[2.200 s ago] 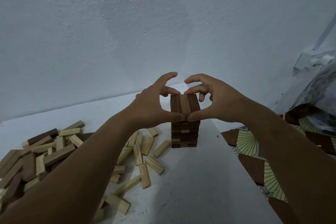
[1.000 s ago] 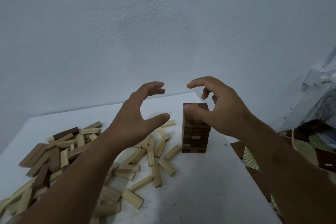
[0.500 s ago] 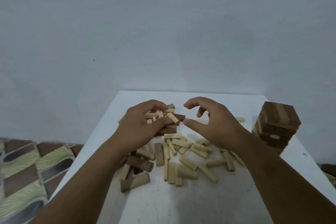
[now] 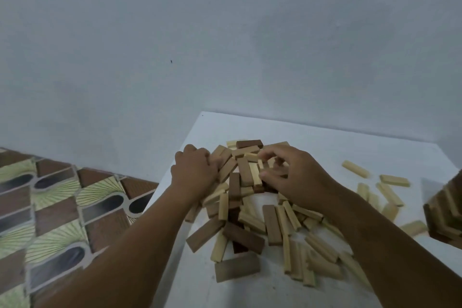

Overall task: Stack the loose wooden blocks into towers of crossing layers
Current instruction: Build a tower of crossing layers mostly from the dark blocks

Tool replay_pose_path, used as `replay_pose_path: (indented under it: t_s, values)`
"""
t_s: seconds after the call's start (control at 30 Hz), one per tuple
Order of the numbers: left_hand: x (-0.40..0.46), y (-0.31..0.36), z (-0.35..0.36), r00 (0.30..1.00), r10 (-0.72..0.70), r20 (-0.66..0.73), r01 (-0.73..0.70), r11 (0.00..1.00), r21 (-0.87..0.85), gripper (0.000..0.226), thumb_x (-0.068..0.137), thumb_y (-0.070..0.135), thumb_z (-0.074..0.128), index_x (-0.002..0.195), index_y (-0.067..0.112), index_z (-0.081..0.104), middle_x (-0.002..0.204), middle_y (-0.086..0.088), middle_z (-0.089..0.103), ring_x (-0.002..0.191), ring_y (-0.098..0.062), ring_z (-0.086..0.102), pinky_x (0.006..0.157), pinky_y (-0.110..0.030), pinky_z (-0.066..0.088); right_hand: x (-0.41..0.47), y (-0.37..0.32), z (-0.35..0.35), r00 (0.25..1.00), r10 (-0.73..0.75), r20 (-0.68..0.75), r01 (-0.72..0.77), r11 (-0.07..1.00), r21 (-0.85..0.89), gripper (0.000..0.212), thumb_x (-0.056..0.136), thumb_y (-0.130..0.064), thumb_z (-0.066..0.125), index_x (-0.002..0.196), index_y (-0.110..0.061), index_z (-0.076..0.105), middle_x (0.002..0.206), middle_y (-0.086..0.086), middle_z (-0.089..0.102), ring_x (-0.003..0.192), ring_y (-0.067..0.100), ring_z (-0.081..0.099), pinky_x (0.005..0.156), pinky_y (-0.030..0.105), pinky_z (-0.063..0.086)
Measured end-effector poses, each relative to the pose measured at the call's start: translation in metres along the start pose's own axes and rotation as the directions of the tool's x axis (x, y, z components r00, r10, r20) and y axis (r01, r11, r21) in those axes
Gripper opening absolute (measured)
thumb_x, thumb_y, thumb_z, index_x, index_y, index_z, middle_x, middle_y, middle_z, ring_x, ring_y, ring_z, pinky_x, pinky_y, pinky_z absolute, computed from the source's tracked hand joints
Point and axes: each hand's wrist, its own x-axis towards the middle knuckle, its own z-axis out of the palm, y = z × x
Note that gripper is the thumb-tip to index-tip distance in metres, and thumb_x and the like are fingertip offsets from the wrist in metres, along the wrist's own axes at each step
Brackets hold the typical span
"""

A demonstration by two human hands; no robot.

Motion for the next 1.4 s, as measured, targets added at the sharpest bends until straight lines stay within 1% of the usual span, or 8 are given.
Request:
replay_pose_path:
  t_s: [0.1,0.37,0.5,0.63,0.93,1.03,1.13,1.4]
  values:
    - [0.003,-0.007,-0.003,1.000,-0.004,-0.017,0.000,0.972,-0.235,0.017,0.082,0.047,0.068,0.083,0.030,0.068,0.090,0.011,0.064,0.093,-0.015,0.059,0.073,-0.030,0.047,0.017,-0.003,0.006,0.999,-0.034,0.003,0.034,0.999,-0.010,0.027,0.085,-0.031,0.070,0.109,-0.040,0.060,0.102,-0.024,0.059,0.094,-0.004,0.053,0.073,0.018,0.042]
    - [-0.017,-0.032,-0.015,0.963,-0.235,-0.129,0.023,0.550,-0.835,0.012,0.089,0.029,0.067,0.097,0.024,0.061,0.091,0.007,0.074,0.084,-0.010,0.066,0.075,-0.031,0.047,0.068,-0.010,0.039,0.967,-0.231,0.112,0.249,0.951,-0.183,0.030,0.088,-0.012,0.060,0.113,-0.028,0.068,0.114,-0.016,0.065,0.110,0.008,0.052,0.095,0.032,0.043]
    - [-0.022,-0.035,-0.013,0.954,-0.263,-0.144,0.005,0.494,-0.870,0.011,0.094,0.023,0.064,0.101,0.024,0.055,0.092,-0.001,0.073,0.084,-0.013,0.066,0.076,-0.030,0.048,0.091,-0.023,0.060,0.909,-0.143,0.393,0.315,0.851,-0.421,0.057,0.082,-0.003,0.059,0.133,-0.027,0.058,0.132,-0.007,0.059,0.124,0.018,0.049,0.104,0.039,0.039]
    - [-0.022,-0.034,-0.013,0.947,-0.267,-0.177,-0.018,0.509,-0.861,0.017,0.095,0.016,0.062,0.099,0.027,0.052,0.096,-0.006,0.071,0.087,-0.016,0.068,0.076,-0.028,0.048,0.100,-0.024,0.070,0.870,-0.216,0.444,0.443,0.740,-0.507,0.046,0.081,0.002,0.056,0.118,-0.023,0.066,0.110,-0.006,0.063,0.102,0.017,0.055,0.090,0.032,0.041]
    - [-0.023,-0.035,-0.012,0.952,-0.245,-0.184,-0.039,0.499,-0.865,0.016,0.097,0.015,0.060,0.108,0.023,0.051,0.097,-0.002,0.071,0.081,-0.007,0.068,0.073,-0.022,0.045,0.091,-0.039,0.052,0.977,-0.184,0.109,0.177,0.982,0.069,0.019,0.097,-0.011,0.043,0.104,-0.027,0.049,0.092,-0.010,0.053,0.079,0.006,0.052,0.074,0.029,0.045]
    - [-0.023,-0.035,-0.012,0.952,-0.242,-0.189,-0.043,0.503,-0.863,0.017,0.096,0.015,0.061,0.106,0.024,0.052,0.096,-0.002,0.071,0.081,-0.008,0.068,0.072,-0.023,0.045,0.085,-0.047,0.038,0.942,-0.098,0.322,0.149,0.979,-0.138,0.019,0.082,-0.032,0.060,0.099,-0.035,0.053,0.074,-0.012,0.053,0.066,0.006,0.049,0.065,0.032,0.043]
    - [-0.023,-0.034,-0.010,0.953,-0.231,-0.197,-0.044,0.535,-0.844,0.017,0.095,0.016,0.061,0.105,0.026,0.052,0.096,-0.002,0.071,0.083,-0.010,0.068,0.072,-0.024,0.045,0.084,-0.051,0.045,0.887,-0.061,0.458,0.261,0.884,-0.389,0.027,0.077,-0.033,0.066,0.103,-0.039,0.064,0.095,-0.018,0.057,0.089,0.003,0.054,0.079,0.032,0.049]
    - [-0.025,-0.033,-0.006,0.959,-0.171,-0.225,-0.079,0.602,-0.794,0.019,0.091,0.019,0.065,0.098,0.031,0.053,0.089,-0.006,0.066,0.082,-0.027,0.063,0.071,-0.038,0.050,0.081,-0.045,0.059,0.901,-0.043,0.431,0.218,0.905,-0.366,0.039,0.078,-0.001,0.061,0.102,-0.031,0.068,0.096,-0.014,0.063,0.090,0.009,0.060,0.076,0.034,0.055]
